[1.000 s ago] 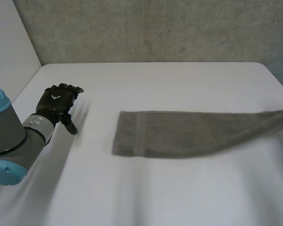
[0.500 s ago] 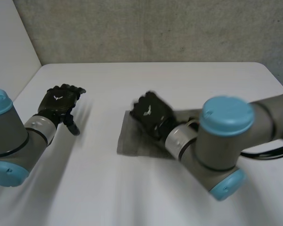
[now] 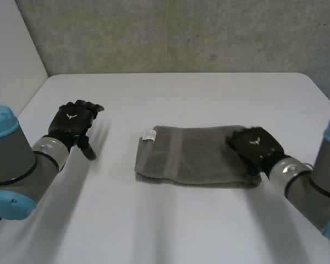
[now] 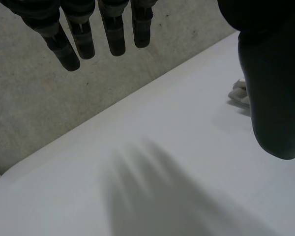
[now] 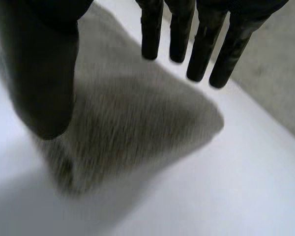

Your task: Fold the towel.

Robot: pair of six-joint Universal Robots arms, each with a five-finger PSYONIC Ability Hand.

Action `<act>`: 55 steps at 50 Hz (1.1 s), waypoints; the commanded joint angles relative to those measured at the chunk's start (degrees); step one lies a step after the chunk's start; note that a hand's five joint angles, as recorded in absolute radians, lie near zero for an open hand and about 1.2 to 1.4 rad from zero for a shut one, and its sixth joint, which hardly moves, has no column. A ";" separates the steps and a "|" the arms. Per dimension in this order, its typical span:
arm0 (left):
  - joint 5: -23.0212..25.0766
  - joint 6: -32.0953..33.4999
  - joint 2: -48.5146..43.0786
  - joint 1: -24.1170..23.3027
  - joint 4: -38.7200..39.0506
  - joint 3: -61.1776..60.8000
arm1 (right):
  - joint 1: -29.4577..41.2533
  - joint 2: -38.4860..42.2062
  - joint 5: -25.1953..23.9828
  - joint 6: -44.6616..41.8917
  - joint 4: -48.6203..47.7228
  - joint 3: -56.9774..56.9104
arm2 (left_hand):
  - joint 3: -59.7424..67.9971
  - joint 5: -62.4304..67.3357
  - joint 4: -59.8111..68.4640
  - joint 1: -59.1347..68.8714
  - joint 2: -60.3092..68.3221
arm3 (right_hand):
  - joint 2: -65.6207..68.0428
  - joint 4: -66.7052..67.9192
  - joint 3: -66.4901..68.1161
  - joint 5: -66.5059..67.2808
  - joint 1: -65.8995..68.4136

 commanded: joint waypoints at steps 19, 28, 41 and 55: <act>-0.35 -0.27 1.70 -2.11 -0.08 1.23 | 8.32 -1.59 -1.34 -5.66 0.69 -13.94 | -3.78 -12.12 -4.49 -4.64 -4.45 | 56.31 56.14 56.03 55.40 56.04; -0.44 -5.17 5.82 -2.55 0.01 3.95 | 25.90 11.50 -6.26 -19.72 2.45 -23.43 | -3.78 -12.12 -4.49 -4.64 -4.45 | 56.31 56.14 56.03 55.40 56.04; -0.18 -20.48 6.44 -3.34 -0.70 9.14 | 25.37 9.48 4.90 -2.32 6.23 -25.36 | -3.11 -11.45 -3.82 -3.97 -3.78 | -5.36 -5.54 -5.65 -6.27 -5.63; -0.62 -21.63 -1.12 -12.05 -4.48 13.98 | 12.89 3.85 4.20 20.97 6.75 -19.74 | -2.60 -10.95 -3.32 -3.46 -3.27 | -13.69 -13.86 -13.97 -14.60 -13.96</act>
